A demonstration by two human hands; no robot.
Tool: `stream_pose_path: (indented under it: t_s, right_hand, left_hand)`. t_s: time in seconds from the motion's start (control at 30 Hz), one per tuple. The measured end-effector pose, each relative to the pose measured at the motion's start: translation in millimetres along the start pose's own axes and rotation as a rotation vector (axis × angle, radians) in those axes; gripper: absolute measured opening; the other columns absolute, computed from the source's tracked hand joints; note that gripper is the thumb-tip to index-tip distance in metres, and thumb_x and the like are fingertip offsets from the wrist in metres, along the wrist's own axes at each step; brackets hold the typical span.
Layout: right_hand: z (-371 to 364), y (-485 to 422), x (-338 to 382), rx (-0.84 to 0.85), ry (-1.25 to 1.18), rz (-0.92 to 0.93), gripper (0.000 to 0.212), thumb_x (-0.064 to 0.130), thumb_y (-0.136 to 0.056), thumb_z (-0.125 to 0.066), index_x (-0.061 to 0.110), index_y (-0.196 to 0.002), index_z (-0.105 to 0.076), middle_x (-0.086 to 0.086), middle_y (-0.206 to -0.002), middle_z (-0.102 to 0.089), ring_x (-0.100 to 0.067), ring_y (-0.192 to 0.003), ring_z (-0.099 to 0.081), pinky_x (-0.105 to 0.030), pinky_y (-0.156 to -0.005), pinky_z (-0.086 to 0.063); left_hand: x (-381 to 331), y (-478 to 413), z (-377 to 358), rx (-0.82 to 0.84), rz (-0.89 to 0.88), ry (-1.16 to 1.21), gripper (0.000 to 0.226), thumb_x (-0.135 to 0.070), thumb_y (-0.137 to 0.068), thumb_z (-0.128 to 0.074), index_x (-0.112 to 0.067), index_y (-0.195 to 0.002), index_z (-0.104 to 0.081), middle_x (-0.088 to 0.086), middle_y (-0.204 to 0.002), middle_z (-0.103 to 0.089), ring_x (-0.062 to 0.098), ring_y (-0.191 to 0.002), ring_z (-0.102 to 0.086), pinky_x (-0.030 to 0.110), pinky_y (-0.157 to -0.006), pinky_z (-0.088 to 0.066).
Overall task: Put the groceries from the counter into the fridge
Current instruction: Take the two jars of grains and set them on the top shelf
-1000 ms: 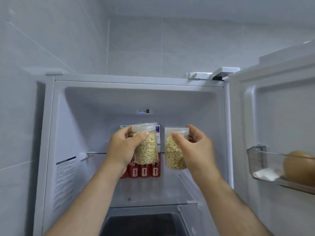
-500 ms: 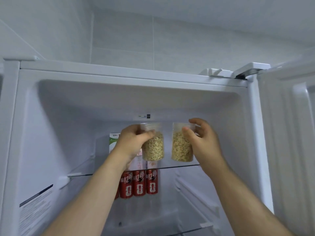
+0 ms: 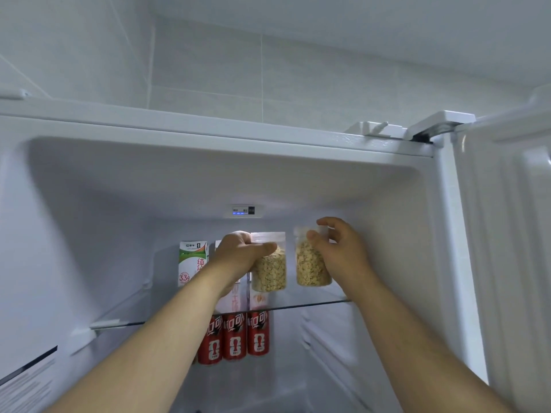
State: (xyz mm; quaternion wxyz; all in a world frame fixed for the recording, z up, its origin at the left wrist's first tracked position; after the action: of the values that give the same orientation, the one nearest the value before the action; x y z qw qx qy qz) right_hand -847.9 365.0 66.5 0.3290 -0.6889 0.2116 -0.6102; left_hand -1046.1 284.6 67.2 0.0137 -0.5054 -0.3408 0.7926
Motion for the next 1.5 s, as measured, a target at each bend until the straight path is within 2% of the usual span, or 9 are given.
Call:
stream_pose_path:
  t_s: [0.1, 0.17, 0.4, 0.53, 0.77, 1.0, 1.17, 1.37, 1.5]
  right_hand:
    - [-2, -9, -11, 0.027, 0.005, -0.021, 0.023, 0.023, -0.091, -0.069, 0.029, -0.111, -0.061, -0.005, -0.117, -0.064, -0.022, -0.100, -0.066, -0.032, -0.068, -0.058]
    - [-4, -13, -18, 0.052, 0.005, -0.030, 0.022, 0.022, -0.091, -0.069, 0.028, -0.110, -0.060, -0.006, -0.117, -0.063, -0.020, -0.097, -0.066, -0.029, -0.067, -0.057]
    - [-15, -33, -33, 0.081, 0.020, -0.079, 0.019, 0.018, -0.092, -0.068, 0.024, -0.107, -0.058, -0.005, -0.111, -0.060, -0.013, -0.084, -0.064, -0.015, -0.049, -0.048]
    - [-18, -44, -43, 0.082, 0.050, -0.082, 0.020, 0.015, -0.091, -0.068, 0.020, -0.107, -0.056, -0.002, -0.102, -0.057, -0.011, -0.078, -0.060, -0.014, -0.050, -0.047]
    - [-29, -58, -60, 0.100, 0.169, -0.094, 0.021, 0.020, -0.091, -0.068, 0.018, -0.107, -0.055, -0.005, -0.106, -0.058, -0.022, -0.093, -0.061, -0.033, -0.080, -0.052]
    - [-36, -64, -68, 0.139, 0.286, -0.119, 0.024, 0.024, -0.093, -0.065, 0.018, -0.111, -0.050, -0.010, -0.111, -0.059, -0.029, -0.102, -0.061, -0.041, -0.087, -0.054]
    - [-37, -64, -68, 0.160, 0.331, -0.115, 0.022, 0.022, -0.095, -0.062, 0.016, -0.110, -0.048, -0.006, -0.100, -0.056, -0.020, -0.086, -0.057, -0.028, -0.068, -0.048]
    - [-36, -63, -59, 0.196, 0.476, -0.039, 0.027, 0.016, -0.088, -0.068, 0.016, -0.109, -0.051, -0.001, -0.098, -0.055, -0.010, -0.079, -0.052, -0.020, -0.057, -0.040]
    - [-40, -65, -59, 0.238, 0.542, -0.003, 0.033, 0.012, -0.084, -0.073, 0.019, -0.110, -0.055, -0.002, -0.100, -0.057, -0.017, -0.087, -0.056, -0.021, -0.061, -0.043]
  left_hand:
    - [1, -10, -2, 0.024, 0.002, 0.049, 0.038, -0.022, -0.081, -0.078, -0.008, -0.107, -0.053, 0.010, -0.104, -0.062, 0.025, -0.094, -0.065, 0.047, -0.085, -0.058]
    - [1, -13, -3, 0.045, -0.004, 0.031, 0.047, -0.017, -0.086, -0.074, -0.019, -0.124, -0.048, 0.013, -0.112, -0.058, 0.025, -0.097, -0.064, 0.036, -0.076, -0.058]
    - [10, -32, -9, 0.163, 0.031, -0.065, 0.040, -0.015, -0.085, -0.073, -0.019, -0.118, -0.050, 0.014, -0.113, -0.057, 0.023, -0.087, -0.063, 0.030, -0.066, -0.055]
    - [12, -46, -12, 0.154, 0.039, -0.178, 0.042, -0.017, -0.084, -0.073, -0.017, -0.118, -0.050, 0.013, -0.114, -0.057, 0.030, -0.100, -0.063, 0.038, -0.079, -0.055]
    - [21, -63, -18, 0.158, 0.036, -0.222, 0.039, -0.018, -0.085, -0.074, -0.014, -0.115, -0.049, 0.011, -0.109, -0.057, 0.019, -0.086, -0.058, 0.032, -0.072, -0.051]
    - [25, -70, -14, 0.169, 0.053, -0.299, 0.041, -0.017, -0.084, -0.074, -0.013, -0.115, -0.048, 0.011, -0.109, -0.053, 0.022, -0.089, -0.057, 0.042, -0.086, -0.055]
    - [28, -73, -13, 0.177, 0.050, -0.324, 0.041, -0.017, -0.084, -0.074, -0.012, -0.115, -0.047, 0.013, -0.108, -0.052, 0.023, -0.089, -0.056, 0.045, -0.087, -0.055]
    - [32, -75, -12, 0.179, 0.045, -0.314, 0.038, -0.019, -0.084, -0.074, -0.015, -0.111, -0.049, 0.013, -0.109, -0.054, 0.024, -0.090, -0.059, 0.045, -0.085, -0.056]
    - [34, -76, -12, 0.190, 0.045, -0.300, 0.033, -0.018, -0.084, -0.074, -0.018, -0.108, -0.050, 0.012, -0.110, -0.056, 0.022, -0.087, -0.059, 0.044, -0.084, -0.057]
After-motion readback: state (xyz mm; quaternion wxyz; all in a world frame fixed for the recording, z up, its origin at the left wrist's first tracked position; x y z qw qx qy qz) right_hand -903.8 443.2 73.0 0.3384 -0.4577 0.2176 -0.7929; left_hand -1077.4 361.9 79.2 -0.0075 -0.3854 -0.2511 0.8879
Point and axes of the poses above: each hand's wrist, its own y-axis away from the middle knuckle, its own z-axis out of the back of the hand, x = y × z, the point moved 8 cm from there along -y, towards the middle knuckle
